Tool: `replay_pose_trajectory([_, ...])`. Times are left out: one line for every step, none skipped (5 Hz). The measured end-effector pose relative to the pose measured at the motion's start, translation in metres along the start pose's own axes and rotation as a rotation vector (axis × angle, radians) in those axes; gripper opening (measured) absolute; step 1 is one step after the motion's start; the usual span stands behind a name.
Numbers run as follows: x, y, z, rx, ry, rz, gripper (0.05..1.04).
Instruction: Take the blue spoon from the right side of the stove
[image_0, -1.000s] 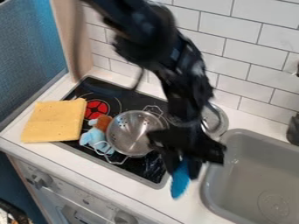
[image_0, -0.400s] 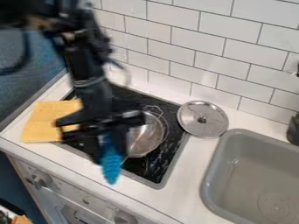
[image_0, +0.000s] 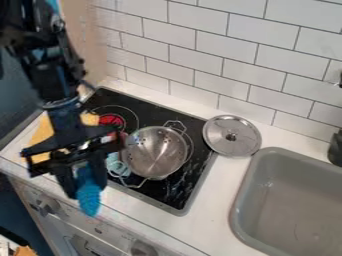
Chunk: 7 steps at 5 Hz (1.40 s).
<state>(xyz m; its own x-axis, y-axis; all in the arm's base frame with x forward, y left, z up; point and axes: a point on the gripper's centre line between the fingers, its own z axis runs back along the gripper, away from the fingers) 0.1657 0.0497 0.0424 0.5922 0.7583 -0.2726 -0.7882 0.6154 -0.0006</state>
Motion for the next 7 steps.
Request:
replay_pose_trajectory([0.004,0.008,-0.017,0.077,0.072,0.032,0.413])
replay_pose_trajectory([0.009,0.002,-0.030,0.091,0.154,0.022,0.413])
replay_pose_trajectory([0.016,-0.011,-0.030,0.051,0.194,-0.013,0.413])
replay_pose_trajectory([0.019,-0.029,-0.028,0.005,0.191,-0.087,0.413])
replay_pose_trajectory([0.027,-0.043,-0.023,-0.034,0.177,-0.110,0.413])
replay_pose_trajectory([0.039,-0.051,-0.022,-0.037,0.176,-0.091,0.413])
replay_pose_trajectory([0.059,-0.061,-0.017,-0.066,0.150,-0.055,0.413])
